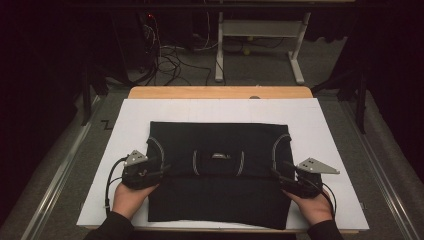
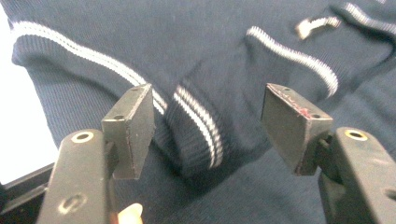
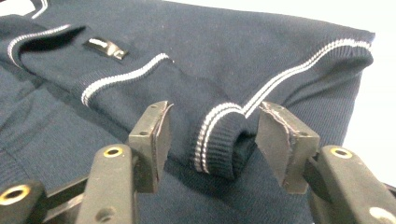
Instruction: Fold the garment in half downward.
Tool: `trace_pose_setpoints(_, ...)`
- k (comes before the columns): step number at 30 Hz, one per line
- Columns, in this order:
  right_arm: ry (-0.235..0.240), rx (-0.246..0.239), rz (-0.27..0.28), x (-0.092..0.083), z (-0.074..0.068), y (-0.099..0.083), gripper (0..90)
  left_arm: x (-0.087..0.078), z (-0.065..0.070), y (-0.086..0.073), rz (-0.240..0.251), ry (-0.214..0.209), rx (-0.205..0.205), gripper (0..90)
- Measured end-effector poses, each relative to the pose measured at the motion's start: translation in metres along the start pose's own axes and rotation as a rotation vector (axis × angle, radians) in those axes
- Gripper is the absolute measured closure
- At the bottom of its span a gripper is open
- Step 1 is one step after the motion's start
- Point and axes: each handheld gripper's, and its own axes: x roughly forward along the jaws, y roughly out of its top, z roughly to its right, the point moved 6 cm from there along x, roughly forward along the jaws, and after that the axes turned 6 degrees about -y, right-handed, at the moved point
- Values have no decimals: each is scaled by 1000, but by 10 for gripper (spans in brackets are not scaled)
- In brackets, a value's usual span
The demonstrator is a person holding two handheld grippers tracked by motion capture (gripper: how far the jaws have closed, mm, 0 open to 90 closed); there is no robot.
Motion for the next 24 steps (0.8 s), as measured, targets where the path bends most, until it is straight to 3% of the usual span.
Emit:
trace_pose_setpoints(3,-4,4,13,-1,-2,5,440,0,6,8,0,-33,-2,300)
trace_pose_setpoints(8,2,-14,25,4,-6,19,422,3,15,25,18,-46,35,281)
trace_pose_setpoints(11,-4,-24,34,9,-8,32,402,10,18,35,21,-55,34,236)
trace_pose_setpoints(16,28,-19,2,26,-12,48,297,25,19,47,-21,-53,40,141)
trace_pose_setpoints(20,49,-48,-47,41,-18,53,227,37,19,54,-76,-69,43,126)
trace_pose_setpoints(24,77,-62,-98,54,-26,55,164,49,20,60,-129,-50,44,125)
